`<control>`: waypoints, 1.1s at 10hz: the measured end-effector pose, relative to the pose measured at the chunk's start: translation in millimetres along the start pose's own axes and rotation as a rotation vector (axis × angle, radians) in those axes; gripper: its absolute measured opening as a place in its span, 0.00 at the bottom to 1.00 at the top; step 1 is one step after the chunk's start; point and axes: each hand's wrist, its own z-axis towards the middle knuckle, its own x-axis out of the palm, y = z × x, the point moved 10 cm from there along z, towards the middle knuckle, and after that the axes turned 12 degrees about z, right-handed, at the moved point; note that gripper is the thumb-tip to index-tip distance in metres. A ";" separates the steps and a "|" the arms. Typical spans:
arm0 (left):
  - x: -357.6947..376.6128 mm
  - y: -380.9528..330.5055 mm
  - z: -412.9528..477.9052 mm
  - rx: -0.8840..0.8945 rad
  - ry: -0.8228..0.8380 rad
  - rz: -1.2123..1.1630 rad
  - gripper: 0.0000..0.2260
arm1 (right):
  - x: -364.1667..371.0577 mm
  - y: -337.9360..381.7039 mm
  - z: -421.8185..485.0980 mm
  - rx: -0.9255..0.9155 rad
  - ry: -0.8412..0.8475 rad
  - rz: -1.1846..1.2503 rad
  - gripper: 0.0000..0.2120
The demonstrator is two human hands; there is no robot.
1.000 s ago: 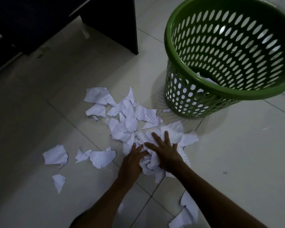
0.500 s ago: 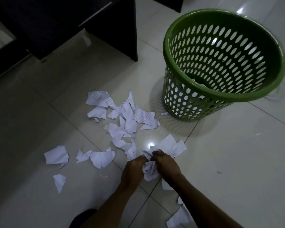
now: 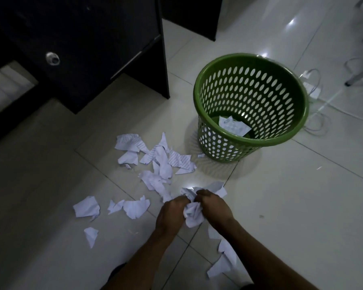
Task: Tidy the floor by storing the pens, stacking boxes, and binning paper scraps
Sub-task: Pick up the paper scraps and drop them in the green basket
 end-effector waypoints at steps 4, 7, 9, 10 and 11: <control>-168.7 -75.6 6.8 0.085 -0.319 -0.069 0.02 | -139.0 108.8 -41.0 -0.216 -0.177 -0.120 0.08; -255.0 -116.7 57.7 0.194 -0.414 -0.011 0.08 | -243.2 150.8 -37.8 -0.264 -0.391 -0.124 0.13; -279.3 -154.1 104.3 0.266 -0.467 0.005 0.04 | -306.5 145.4 -33.5 -0.279 -0.517 -0.144 0.15; -276.7 -168.8 133.0 0.302 -0.441 -0.001 0.06 | -330.3 131.3 -23.1 -0.269 -0.551 -0.137 0.14; -264.7 -174.4 160.8 0.300 -0.374 0.041 0.06 | -343.5 110.4 -7.5 -0.250 -0.571 -0.138 0.15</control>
